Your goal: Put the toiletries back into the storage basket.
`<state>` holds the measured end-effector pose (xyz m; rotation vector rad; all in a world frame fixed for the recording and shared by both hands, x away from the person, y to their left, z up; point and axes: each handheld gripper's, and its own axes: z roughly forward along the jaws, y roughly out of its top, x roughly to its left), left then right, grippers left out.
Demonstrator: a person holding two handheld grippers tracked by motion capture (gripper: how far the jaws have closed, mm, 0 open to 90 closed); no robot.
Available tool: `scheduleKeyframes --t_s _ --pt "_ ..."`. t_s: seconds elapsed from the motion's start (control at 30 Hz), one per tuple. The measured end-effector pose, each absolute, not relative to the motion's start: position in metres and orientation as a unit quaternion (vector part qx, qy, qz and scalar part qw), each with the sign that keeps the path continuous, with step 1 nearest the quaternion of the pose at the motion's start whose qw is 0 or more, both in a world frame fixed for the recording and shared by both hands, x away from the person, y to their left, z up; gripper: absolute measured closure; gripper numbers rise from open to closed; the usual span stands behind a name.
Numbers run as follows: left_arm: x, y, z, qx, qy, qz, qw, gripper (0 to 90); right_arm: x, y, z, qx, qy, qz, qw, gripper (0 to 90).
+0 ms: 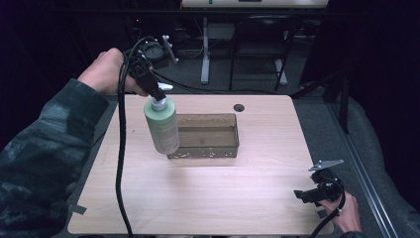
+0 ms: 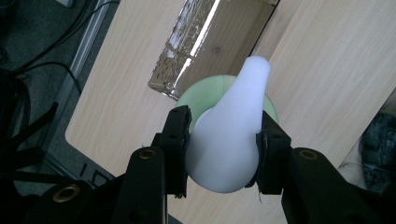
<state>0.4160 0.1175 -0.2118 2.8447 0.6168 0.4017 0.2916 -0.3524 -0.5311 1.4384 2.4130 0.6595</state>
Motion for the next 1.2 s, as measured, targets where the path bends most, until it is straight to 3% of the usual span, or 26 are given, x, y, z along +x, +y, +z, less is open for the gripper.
scheduleKeyframes --t_s 1.2 --pt "0.45 0.095 -0.21 0.962 0.22 0.141 0.08 62.9 0.29 -0.353 -0.529 0.497 0.827 0.229 0.128 4.8"
